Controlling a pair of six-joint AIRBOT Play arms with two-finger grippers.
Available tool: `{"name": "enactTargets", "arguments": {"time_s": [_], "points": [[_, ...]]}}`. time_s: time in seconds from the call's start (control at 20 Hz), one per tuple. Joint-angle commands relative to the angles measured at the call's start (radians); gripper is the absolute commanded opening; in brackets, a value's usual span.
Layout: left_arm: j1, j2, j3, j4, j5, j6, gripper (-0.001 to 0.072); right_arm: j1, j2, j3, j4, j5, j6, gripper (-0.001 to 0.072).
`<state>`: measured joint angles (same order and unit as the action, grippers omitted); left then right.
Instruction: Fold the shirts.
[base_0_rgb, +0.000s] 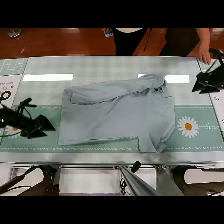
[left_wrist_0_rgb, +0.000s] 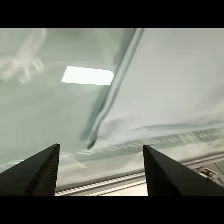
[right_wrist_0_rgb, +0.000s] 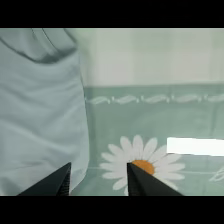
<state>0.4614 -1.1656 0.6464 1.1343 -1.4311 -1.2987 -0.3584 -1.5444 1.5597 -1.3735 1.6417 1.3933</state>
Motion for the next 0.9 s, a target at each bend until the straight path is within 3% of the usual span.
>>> {"name": "enactTargets", "arguments": {"time_s": [0.0, 0.25, 0.4, 0.45, 0.5, 0.55, 0.65, 0.85], "points": [[0.062, 0.065, -0.189, -0.08, 0.062, 0.06, 0.061, -0.112, 0.094, -0.187, 0.107, -0.045, -0.031, 0.0451], [-0.024, 0.04, -0.257, -0.241, 0.23, 0.102, 0.0609, -0.127, 0.132, -0.236, 0.12, -0.083, -0.038, 0.0434], [-0.171, -0.023, -0.267, -0.298, 0.319, 0.101, 0.0583, -0.127, 0.132, -0.236, 0.119, -0.079, -0.038, 0.0434], [-0.216, -0.04, -0.264, -0.305, 0.342, 0.087, 0.0408, -0.127, 0.132, -0.237, 0.117, -0.078, -0.039, 0.0434], [-0.246, -0.045, -0.263, -0.305, 0.368, 0.049, 0.0138, -0.127, 0.132, -0.237, 0.108, -0.072, -0.043, 0.0437], [-0.256, -0.042, -0.262, -0.312, 0.376, 0.037, 0.0023, -0.127, 0.134, -0.249, 0.1, -0.071, -0.052, 0.0441], [-0.248, -0.033, -0.259, -0.318, 0.366, 0.038, 0.0024, -0.147, 0.138, -0.33, 0.132, -0.077, -0.094, 0.0551], [-0.211, -0.004, -0.257, -0.32, 0.345, 0.06, 0.0025, -0.212, 0.138, -0.558, 0.332, -0.106, -0.207, 0.055]]}}
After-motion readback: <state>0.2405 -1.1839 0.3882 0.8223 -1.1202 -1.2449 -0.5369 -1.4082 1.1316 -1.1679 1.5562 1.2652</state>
